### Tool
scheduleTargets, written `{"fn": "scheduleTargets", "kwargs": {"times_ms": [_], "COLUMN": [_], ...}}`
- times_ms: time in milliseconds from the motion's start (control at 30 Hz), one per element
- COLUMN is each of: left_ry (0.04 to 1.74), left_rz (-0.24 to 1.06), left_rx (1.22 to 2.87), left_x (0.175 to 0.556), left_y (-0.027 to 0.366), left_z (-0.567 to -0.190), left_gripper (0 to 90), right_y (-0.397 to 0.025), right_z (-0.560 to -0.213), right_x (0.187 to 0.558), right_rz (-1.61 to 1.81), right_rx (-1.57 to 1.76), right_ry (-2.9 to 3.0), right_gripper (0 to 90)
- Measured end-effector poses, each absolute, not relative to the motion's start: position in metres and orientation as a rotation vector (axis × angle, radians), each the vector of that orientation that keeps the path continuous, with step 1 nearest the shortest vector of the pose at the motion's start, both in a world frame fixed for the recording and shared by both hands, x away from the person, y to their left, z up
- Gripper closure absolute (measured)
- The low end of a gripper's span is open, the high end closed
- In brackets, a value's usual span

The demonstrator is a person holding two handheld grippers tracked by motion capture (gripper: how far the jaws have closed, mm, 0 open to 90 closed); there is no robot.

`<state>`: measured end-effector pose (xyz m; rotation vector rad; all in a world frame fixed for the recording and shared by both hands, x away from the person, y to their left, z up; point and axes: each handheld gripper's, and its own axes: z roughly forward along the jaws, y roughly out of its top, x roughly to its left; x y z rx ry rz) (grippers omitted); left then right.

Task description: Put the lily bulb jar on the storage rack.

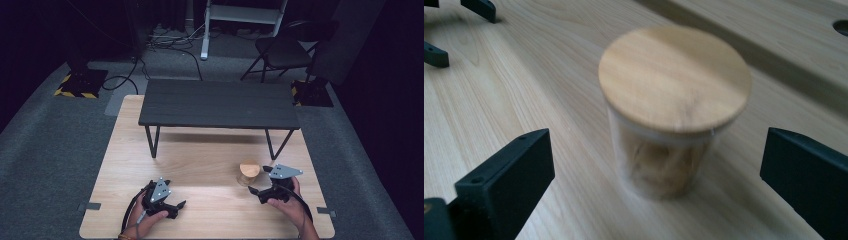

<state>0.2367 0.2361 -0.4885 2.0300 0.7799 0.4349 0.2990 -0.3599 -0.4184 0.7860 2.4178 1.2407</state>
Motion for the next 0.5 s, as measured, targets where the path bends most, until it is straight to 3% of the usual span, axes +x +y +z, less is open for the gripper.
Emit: {"fn": "scheduleTargets", "kwargs": {"times_ms": [233, 500], "left_ry": [0.779, 0.776], "left_rz": [0.435, 0.433], "left_rx": [2.03, 2.031], "left_x": [0.237, 0.237], "left_y": [0.236, 0.236], "left_z": [-0.488, -0.489], "left_gripper": [5.3, 5.3], "right_y": [-0.341, -0.335], "right_z": [-0.404, -0.413], "right_x": [0.33, 0.351], "right_rz": [1.198, 1.197], "right_rx": [0.769, 0.81], "right_ry": [2.478, 2.513], "right_gripper": [0.6, 1.4]}}
